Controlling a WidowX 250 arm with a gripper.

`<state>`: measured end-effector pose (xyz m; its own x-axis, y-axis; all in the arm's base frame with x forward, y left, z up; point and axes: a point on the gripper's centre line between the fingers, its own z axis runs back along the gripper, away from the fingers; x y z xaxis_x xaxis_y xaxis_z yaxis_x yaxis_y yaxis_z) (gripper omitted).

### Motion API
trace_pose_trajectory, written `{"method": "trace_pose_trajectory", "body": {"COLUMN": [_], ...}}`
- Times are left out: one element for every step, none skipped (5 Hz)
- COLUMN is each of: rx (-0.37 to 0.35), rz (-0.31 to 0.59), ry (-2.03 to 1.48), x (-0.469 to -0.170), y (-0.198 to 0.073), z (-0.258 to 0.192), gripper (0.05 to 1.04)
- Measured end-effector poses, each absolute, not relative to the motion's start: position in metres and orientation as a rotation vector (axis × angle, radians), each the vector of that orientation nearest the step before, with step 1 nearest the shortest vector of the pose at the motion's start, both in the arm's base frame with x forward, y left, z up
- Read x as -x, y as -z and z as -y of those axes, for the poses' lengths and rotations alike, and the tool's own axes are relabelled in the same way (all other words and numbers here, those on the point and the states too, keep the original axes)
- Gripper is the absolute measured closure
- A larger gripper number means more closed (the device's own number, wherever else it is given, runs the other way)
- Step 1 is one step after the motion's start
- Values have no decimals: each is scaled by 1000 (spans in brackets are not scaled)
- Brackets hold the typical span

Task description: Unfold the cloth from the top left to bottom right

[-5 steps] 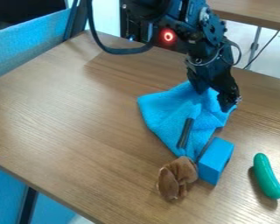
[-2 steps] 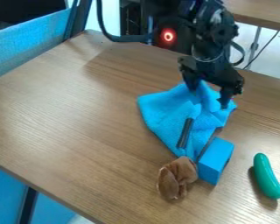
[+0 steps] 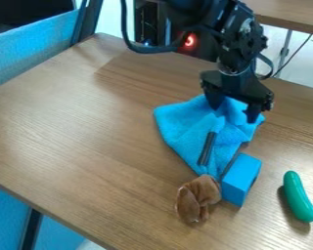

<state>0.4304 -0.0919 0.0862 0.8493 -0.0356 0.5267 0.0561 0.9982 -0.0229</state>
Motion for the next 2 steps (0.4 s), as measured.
{"method": "trace_pose_trajectory", "body": {"rx": [58,83], "rz": [533,533], "ry": [-16,-6], "x": [-430,-433], "y": [-83,-86], "z": [86,85], "gripper": [121,398]}}
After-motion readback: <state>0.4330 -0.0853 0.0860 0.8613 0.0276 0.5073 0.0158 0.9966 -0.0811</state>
